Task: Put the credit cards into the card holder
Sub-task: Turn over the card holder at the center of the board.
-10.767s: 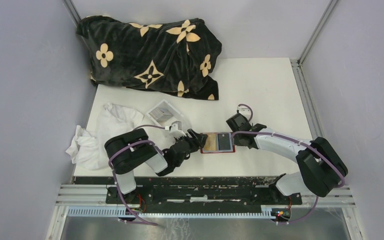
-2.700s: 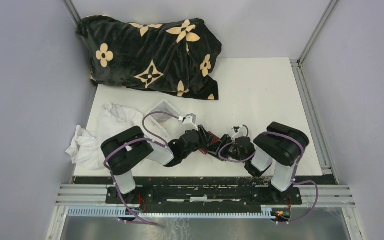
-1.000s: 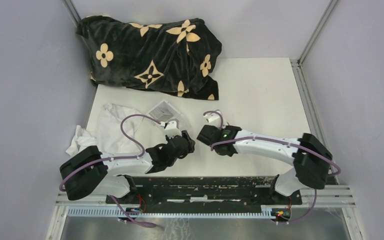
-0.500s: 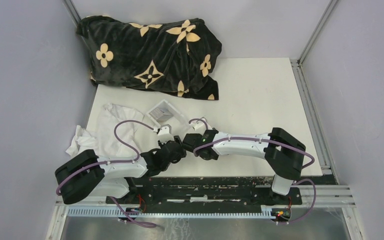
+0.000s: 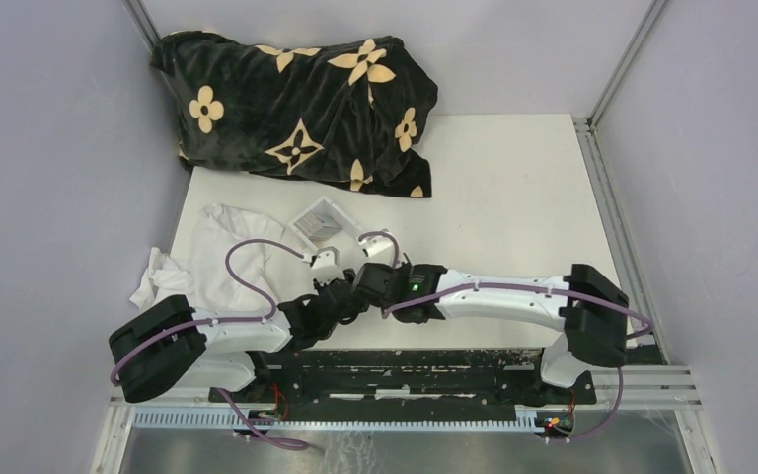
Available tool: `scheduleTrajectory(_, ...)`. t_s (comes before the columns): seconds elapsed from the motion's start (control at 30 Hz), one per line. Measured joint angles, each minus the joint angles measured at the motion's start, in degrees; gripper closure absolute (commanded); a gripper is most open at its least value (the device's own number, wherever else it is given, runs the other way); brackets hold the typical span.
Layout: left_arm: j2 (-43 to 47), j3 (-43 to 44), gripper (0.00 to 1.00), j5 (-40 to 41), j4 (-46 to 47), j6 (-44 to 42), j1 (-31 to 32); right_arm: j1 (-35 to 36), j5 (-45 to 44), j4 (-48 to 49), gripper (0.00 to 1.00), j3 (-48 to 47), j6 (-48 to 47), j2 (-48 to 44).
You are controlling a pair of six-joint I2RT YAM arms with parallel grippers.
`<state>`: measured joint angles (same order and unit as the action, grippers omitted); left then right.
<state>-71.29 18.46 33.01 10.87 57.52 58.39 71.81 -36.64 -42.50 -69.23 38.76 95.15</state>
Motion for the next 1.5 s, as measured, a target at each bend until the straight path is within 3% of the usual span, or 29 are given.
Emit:
scheduleTrajectory(0.13,-0.3,0.0,0.45,-0.6,1.6,0.0,0.3,-2.9,-0.1,0.9,0.58,3.5,0.0,-6.6)
scheduleTrajectory(0.33,-6.3,2.6,0.45,-2.8,5.8,0.0,1.6,-13.7,2.2,4.7,0.58,13.2,-0.6,-15.7)
scheduleTrajectory(0.6,-12.3,7.3,0.45,-5.1,9.1,-0.1,2.5,-23.7,11.2,10.6,0.59,22.0,-3.1,-18.9)
scheduleTrajectory(1.5,-17.5,11.9,0.45,-7.6,10.1,-0.1,2.5,-35.4,31.8,18.8,0.66,26.2,-8.7,-19.0)
